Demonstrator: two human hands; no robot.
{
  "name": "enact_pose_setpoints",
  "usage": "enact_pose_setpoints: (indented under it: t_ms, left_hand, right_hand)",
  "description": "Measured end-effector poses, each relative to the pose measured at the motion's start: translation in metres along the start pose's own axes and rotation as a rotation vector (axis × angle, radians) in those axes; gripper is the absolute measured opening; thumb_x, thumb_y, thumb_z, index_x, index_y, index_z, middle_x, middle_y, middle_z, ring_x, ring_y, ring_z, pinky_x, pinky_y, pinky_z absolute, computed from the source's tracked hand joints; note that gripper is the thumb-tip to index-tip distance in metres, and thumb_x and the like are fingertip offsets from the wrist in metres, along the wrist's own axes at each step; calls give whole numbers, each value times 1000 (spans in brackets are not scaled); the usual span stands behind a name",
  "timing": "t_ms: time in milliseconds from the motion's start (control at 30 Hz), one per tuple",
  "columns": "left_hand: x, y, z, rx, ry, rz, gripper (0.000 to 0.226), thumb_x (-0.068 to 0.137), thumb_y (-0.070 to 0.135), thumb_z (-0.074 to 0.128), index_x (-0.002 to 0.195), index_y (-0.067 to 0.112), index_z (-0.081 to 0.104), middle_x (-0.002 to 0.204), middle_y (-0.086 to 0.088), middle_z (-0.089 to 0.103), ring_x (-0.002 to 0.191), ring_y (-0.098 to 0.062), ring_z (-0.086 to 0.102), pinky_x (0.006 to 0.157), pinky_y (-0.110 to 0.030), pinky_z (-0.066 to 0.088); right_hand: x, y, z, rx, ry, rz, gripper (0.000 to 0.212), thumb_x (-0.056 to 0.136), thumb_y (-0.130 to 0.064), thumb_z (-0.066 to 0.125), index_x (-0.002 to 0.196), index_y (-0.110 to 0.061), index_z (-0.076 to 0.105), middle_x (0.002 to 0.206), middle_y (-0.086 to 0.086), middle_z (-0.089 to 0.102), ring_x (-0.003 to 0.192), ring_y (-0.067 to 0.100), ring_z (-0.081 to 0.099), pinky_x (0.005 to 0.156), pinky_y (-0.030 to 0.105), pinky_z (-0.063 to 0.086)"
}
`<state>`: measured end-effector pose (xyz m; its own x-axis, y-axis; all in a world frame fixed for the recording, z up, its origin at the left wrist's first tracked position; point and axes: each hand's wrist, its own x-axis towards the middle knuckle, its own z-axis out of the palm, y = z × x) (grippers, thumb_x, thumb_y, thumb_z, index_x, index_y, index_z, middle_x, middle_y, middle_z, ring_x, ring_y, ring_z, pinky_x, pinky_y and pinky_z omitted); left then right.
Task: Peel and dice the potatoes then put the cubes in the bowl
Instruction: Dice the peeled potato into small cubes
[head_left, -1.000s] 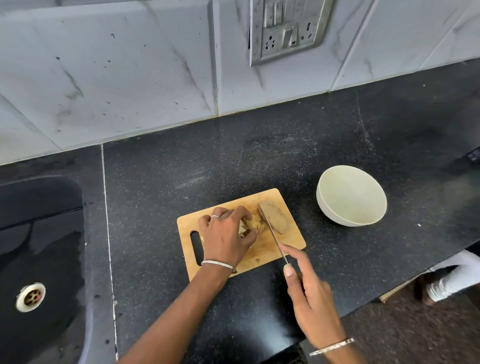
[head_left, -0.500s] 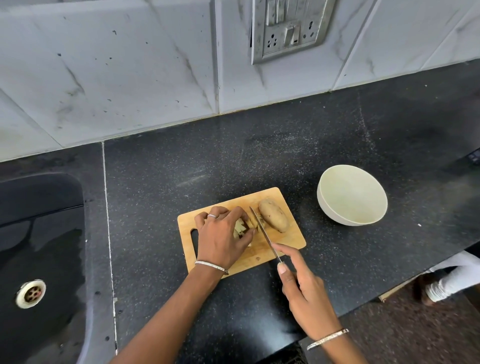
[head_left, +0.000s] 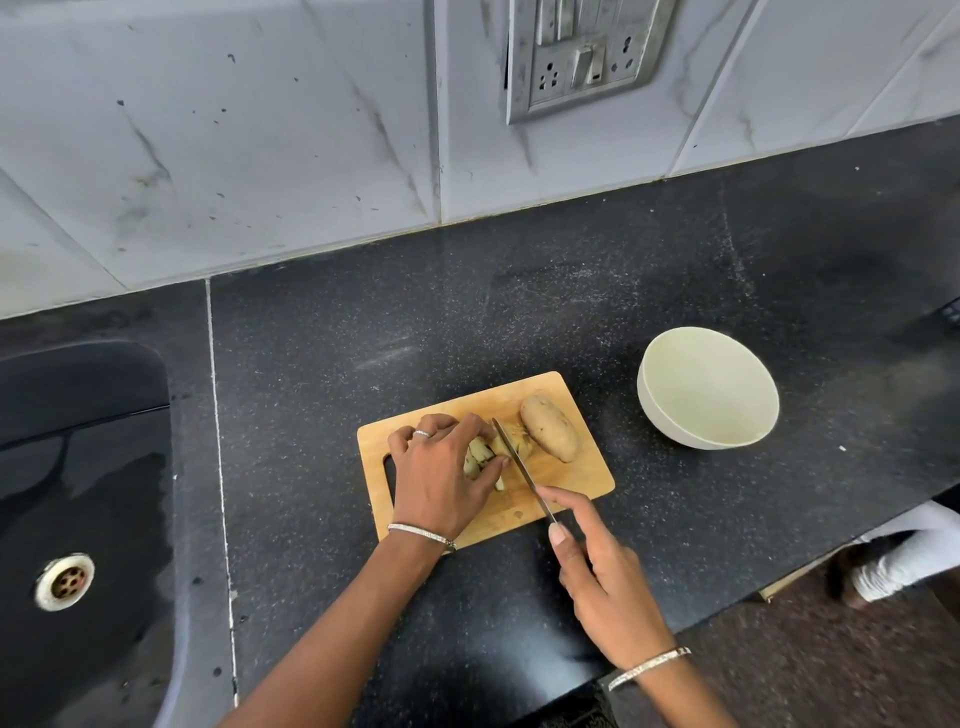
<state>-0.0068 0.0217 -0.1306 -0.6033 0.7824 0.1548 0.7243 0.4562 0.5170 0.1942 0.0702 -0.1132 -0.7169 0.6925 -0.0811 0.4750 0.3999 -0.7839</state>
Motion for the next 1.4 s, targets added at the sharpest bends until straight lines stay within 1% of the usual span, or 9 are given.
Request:
enact_pose_setpoints:
  t_ms: [267, 367, 433, 500, 600, 900, 1033, 1200, 1400]
  left_hand:
    - [-3, -3, 2, -19, 15, 31, 22, 78, 45, 74, 92, 34, 60, 97, 21, 67, 106, -9, 56, 87, -39, 26]
    - [-4, -4, 1, -34, 18, 25, 21, 79, 43, 73, 92, 33, 61, 98, 20, 68, 107, -9, 57, 88, -39, 26]
    - [-4, -4, 1, -43, 20, 28, 20, 80, 43, 73, 92, 33, 61, 99, 20, 68, 106, -8, 57, 88, -40, 27]
    - [-4, -5, 1, -56, 17, 28, 20, 79, 44, 73, 91, 33, 62, 99, 20, 68, 105, -8, 57, 88, -40, 28]
    - [-2, -5, 2, -73, 10, 23, 20, 78, 43, 75, 90, 32, 63, 100, 20, 68, 105, -7, 58, 89, -41, 29]
    - [1, 2, 2, -73, 9, 32, 22, 75, 41, 78, 87, 31, 62, 94, 20, 68, 102, -8, 58, 85, -39, 29]
    - [2, 3, 0, -64, -5, 32, 22, 76, 42, 77, 88, 30, 62, 95, 20, 68, 103, -8, 58, 86, -39, 28]
    - [3, 1, -3, -80, -29, 11, 24, 76, 43, 77, 91, 31, 62, 98, 20, 67, 103, -10, 56, 86, -39, 30]
    - [4, 3, -4, -98, -41, -14, 26, 74, 43, 78, 92, 32, 62, 98, 20, 66, 101, -11, 53, 86, -39, 31]
  right_hand:
    - [0, 4, 2, -27, 6, 55, 34, 103, -41, 38, 133, -58, 41, 55, 11, 41, 50, 26, 50, 55, 45, 46]
    - [-2, 4, 4, 111, -20, 92, 32, 103, -40, 41, 131, -55, 45, 52, -3, 34, 44, 10, 38, 44, 33, 36]
    - [-3, 0, 3, 227, -52, 126, 31, 102, -38, 43, 129, -52, 49, 59, 2, 32, 43, 7, 30, 41, 25, 28]
    - [-3, -2, 1, 244, -58, 132, 31, 102, -37, 43, 129, -51, 50, 61, 4, 31, 43, 7, 28, 40, 22, 26]
    - [-5, 3, 1, 162, -27, 104, 34, 103, -39, 41, 134, -51, 47, 55, -9, 32, 47, 9, 35, 46, 28, 31]
    - [-6, 7, 5, -139, 78, 43, 38, 102, -36, 39, 132, -61, 41, 52, -8, 42, 45, 12, 41, 53, 36, 41]
    - [-4, 8, 1, -84, 66, 66, 38, 103, -37, 39, 131, -61, 41, 53, -10, 45, 47, 14, 46, 57, 37, 45]
    - [-9, 9, -1, 101, 13, 111, 34, 103, -40, 40, 134, -54, 45, 49, -11, 33, 45, 5, 36, 50, 27, 31]
    - [-8, -1, 2, 217, -32, 153, 33, 102, -40, 42, 131, -54, 47, 53, -11, 35, 47, 4, 36, 48, 26, 33]
